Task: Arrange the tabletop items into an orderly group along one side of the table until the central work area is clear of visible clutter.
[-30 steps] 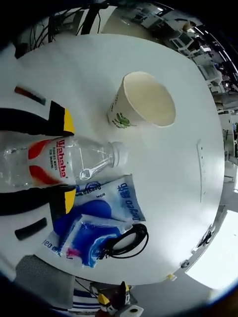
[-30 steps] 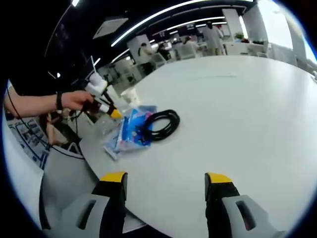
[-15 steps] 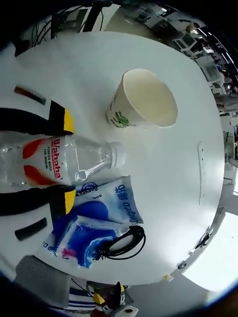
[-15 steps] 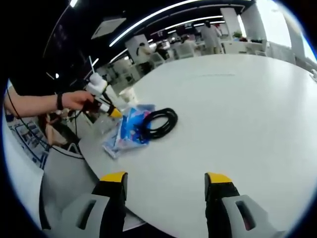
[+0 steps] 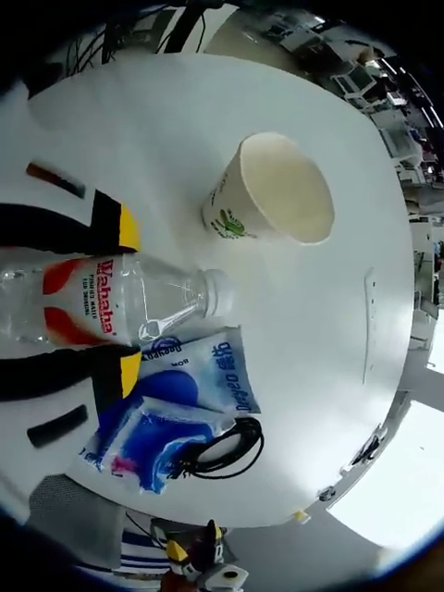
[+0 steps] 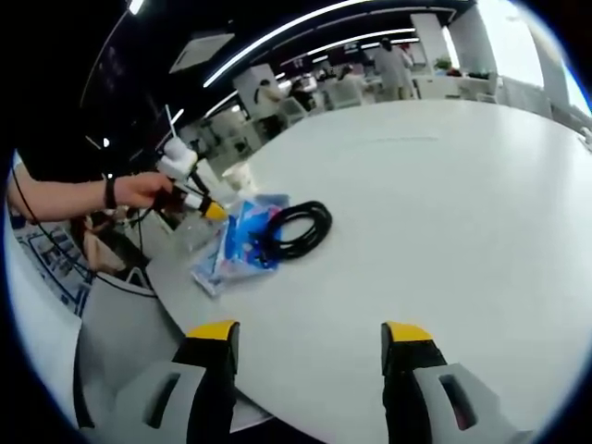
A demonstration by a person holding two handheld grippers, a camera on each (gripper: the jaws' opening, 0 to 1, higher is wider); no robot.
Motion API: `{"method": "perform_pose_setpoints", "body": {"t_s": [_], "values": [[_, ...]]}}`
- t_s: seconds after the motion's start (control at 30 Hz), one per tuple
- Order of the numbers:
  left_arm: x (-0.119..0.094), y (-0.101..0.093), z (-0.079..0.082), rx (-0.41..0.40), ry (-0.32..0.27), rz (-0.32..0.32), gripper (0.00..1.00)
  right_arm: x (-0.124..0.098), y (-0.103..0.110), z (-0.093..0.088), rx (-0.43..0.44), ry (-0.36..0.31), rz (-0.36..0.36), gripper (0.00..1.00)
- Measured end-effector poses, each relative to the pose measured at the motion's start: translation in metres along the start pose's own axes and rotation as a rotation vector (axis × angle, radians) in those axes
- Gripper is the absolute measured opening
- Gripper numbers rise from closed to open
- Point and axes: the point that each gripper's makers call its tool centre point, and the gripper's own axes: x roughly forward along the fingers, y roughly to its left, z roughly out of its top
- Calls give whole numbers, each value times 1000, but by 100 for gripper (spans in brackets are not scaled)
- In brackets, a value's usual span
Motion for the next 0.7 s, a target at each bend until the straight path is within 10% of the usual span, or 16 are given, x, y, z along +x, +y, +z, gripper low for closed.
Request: {"method": "perform_pose_setpoints", "body": {"t_s": [0.7], "values": [[-24, 12, -1, -55, -65, 26, 37, 6, 8, 1, -10, 0, 16, 63]]}}
